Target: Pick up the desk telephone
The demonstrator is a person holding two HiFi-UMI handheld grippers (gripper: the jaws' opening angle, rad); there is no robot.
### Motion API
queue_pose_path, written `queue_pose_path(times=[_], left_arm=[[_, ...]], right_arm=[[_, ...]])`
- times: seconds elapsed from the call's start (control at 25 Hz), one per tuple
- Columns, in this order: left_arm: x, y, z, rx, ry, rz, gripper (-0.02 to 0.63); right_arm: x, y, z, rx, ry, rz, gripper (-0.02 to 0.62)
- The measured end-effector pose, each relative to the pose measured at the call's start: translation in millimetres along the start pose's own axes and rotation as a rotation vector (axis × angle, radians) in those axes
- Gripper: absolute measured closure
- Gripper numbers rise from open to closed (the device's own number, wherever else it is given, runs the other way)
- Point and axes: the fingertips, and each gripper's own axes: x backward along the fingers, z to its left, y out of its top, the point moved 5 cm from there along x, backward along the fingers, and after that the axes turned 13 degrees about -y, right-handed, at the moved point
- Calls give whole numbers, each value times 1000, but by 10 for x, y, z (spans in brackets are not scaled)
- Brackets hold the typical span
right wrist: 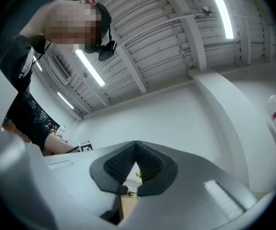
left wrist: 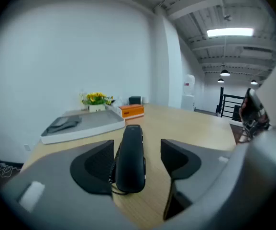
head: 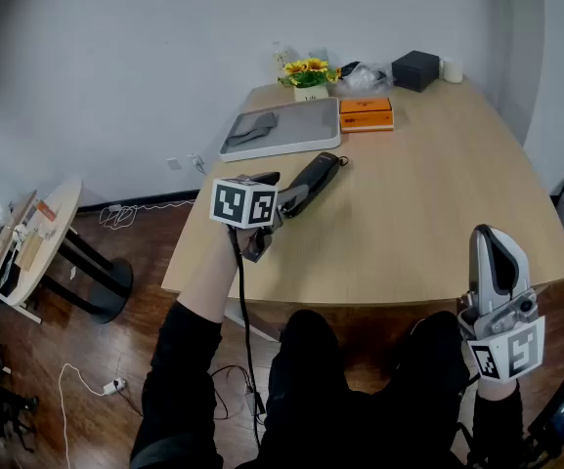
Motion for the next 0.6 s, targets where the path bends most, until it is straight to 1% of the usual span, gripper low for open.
queue_pose_path(times=[0.12, 0.2, 0.32, 0.44, 0.6], left_arm=[[-223, -132, 59, 15, -43, 186, 313], [-330, -209, 59, -1, -66, 292, 313], [-439, -266, 103, -44, -71, 419, 305], [-547, -309, 148, -70, -85, 520, 304], [-693, -375, 158, -102, -119, 602, 299]], right_arm=[[21, -1, 4, -6, 2, 10, 595], [30, -5, -7, -11, 1, 17, 595], [43, -26, -31, -19, -8, 24, 595], [52, -57, -40, -23, -13, 35, 595], [69, -90, -54, -26, -23, 54, 595]])
